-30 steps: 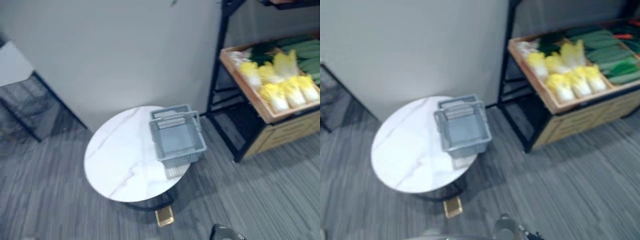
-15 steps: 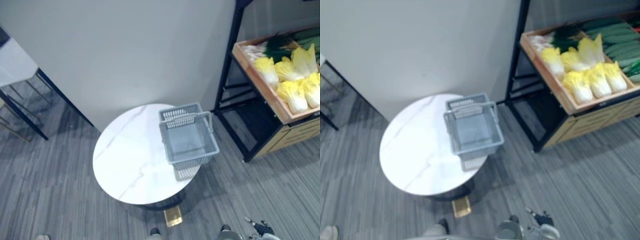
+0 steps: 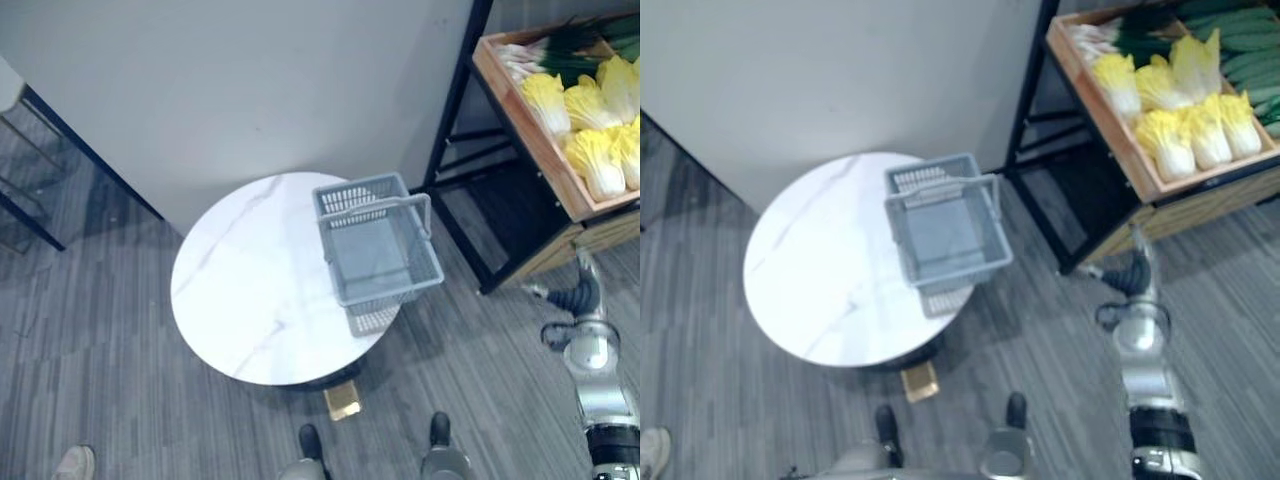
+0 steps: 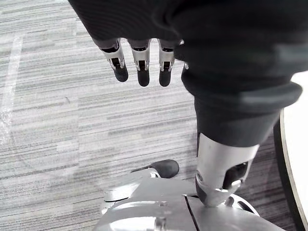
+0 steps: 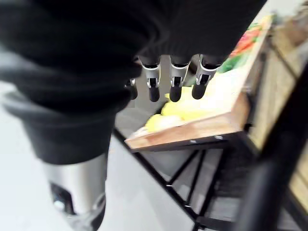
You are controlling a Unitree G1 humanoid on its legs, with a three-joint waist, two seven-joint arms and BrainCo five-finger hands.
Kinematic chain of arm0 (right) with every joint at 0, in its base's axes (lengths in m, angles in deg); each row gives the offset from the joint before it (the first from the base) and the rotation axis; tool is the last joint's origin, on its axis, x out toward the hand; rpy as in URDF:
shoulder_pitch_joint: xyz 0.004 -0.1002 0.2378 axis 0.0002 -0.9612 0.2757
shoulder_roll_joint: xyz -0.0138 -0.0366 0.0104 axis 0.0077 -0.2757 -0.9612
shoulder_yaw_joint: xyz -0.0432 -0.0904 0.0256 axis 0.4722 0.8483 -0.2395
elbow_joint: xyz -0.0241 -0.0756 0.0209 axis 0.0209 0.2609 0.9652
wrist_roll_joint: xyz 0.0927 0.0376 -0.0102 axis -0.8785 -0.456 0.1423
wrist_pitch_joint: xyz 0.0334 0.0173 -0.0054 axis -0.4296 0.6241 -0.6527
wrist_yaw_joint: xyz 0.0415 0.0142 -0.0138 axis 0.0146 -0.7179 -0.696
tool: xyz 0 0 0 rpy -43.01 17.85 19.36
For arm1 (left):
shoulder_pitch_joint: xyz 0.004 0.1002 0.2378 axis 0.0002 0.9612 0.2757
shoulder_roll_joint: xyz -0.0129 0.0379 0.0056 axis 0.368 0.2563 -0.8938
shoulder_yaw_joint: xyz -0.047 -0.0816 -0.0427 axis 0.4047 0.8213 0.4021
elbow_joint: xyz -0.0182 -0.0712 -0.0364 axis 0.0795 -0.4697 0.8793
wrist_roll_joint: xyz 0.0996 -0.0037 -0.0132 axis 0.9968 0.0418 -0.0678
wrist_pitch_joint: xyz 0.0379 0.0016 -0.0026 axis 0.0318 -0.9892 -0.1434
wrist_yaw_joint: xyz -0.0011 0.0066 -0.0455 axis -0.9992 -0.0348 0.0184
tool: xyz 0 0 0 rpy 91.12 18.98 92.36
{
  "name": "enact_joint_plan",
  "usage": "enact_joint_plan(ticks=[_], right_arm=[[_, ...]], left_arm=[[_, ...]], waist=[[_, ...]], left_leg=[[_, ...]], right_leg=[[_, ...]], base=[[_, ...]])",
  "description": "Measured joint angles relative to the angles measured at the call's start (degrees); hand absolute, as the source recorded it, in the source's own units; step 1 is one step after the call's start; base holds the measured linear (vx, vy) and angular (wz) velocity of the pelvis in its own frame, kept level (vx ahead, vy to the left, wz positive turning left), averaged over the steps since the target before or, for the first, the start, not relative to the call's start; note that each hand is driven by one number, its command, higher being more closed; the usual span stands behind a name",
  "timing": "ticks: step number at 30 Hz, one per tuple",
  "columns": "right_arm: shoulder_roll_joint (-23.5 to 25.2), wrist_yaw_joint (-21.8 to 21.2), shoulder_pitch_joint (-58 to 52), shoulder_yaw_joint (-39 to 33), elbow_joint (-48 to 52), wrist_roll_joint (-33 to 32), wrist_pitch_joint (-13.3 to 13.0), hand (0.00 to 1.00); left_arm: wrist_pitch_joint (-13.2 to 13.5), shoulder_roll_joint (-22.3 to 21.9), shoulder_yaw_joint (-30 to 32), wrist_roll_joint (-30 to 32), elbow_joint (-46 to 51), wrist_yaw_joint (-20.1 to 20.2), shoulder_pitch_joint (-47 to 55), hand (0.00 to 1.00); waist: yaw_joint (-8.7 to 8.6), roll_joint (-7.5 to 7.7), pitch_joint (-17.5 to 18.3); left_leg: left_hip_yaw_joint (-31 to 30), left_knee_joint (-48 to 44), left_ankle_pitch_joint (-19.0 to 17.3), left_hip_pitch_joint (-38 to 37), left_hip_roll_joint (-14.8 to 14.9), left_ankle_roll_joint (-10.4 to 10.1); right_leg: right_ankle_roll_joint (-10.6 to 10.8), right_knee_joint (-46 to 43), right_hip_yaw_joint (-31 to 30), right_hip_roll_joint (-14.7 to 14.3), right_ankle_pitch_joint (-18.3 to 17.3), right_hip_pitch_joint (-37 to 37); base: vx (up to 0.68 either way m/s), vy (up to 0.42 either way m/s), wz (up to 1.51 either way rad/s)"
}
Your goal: Pick vegetable in the basket
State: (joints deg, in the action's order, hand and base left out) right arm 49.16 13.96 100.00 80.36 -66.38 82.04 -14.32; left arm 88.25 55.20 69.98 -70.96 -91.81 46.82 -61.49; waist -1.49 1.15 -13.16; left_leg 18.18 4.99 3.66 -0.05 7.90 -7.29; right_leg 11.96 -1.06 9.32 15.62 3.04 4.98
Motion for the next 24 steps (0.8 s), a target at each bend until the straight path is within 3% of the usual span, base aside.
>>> enact_joint_plan(ticks=[5,13,17,24], right_arm=[[-5.5,-0.3,12.3,12.5,-0.5,3.3,-1.8,0.00],[-12.8,-2.4,37.2,30.0,-16.2,10.5,-2.4,0.00],[-12.8,-2.7,41.9,33.5,-20.9,11.3,-2.5,0.00],[-12.7,-2.6,47.5,34.7,-30.7,13.3,-1.8,0.00]], left_arm=[[0.0,0.3,-1.3,0.1,0.7,0.0,-0.1,0.00],[0.7,0.6,-2.9,-0.1,2.8,-2.2,-3.4,0.00],[1.4,1.1,-5.2,-0.1,4.5,-3.5,-3.6,0.00],[2.3,1.5,-10.1,-0.1,5.1,-4.5,-6.0,0.00]], waist=[[0.39,0.25,-0.3],[3.41,0.17,-4.8],[4.05,-0.04,-6.6],[4.62,-2.41,-9.5]], left_leg=[[-1.4,0.5,0.6,1.1,-0.1,0.2],[-4.2,0.5,2.3,4.9,0.1,0.4],[-4.9,0.5,3.0,6.2,0.1,0.4],[-6.0,0.6,4.2,8.1,0.2,0.5]], right_leg=[[0.0,0.0,1.1,0.0,0.0,0.3],[-0.5,-0.1,2.9,-0.1,0.5,2.0],[-0.6,-0.1,3.2,-0.1,1.0,3.0],[-0.8,-0.1,3.6,-0.3,1.6,4.1]], base=[[0.03,-0.007,0.13],[-0.03,-0.009,0.17],[-0.02,-0.002,0.11],[-0.03,0.000,0.05]])
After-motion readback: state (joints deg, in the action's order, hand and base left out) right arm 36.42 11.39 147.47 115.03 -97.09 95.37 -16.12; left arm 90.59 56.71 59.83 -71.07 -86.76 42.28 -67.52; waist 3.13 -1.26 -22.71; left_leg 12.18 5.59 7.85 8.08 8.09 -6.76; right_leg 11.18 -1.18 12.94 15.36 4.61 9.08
